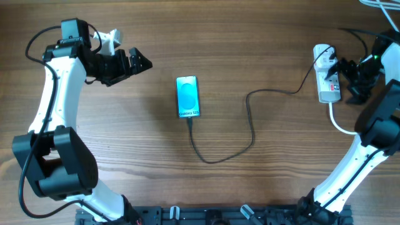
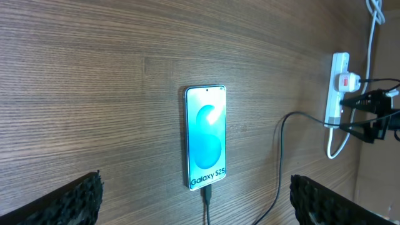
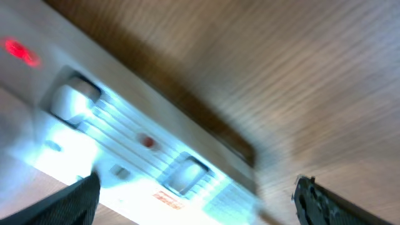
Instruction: Plug charger to phone and switch on socket
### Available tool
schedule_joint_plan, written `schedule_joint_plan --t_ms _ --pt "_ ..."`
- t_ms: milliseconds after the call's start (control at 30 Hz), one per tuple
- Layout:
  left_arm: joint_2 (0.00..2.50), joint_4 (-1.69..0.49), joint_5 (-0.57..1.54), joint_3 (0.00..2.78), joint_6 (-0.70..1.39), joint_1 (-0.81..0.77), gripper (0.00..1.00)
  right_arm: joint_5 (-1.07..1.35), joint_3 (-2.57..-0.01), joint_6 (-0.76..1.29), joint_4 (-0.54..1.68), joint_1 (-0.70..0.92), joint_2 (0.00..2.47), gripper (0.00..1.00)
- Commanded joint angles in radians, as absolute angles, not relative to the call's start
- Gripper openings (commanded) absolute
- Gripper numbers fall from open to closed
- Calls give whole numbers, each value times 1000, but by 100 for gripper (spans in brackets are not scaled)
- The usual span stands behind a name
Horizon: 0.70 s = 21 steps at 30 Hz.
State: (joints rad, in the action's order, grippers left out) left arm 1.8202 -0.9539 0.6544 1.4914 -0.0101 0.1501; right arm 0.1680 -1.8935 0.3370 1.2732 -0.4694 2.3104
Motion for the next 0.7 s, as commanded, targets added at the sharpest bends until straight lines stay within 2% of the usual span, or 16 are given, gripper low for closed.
schedule_joint_plan --t_ms 0,100,333,667 --pt "1811 -955 653 1491 -15 154 100 10 -2021 190 1356 -484 2305 100" --pt "1811 -955 652 1491 -15 154 100 -7 -2037 44 1376 -483 2303 100" --pt "1811 -955 652 1491 -15 154 100 -7 -2036 55 1342 -483 2303 100" --pt "1811 -955 653 1491 -15 154 100 -7 -2036 55 793 -483 2303 100"
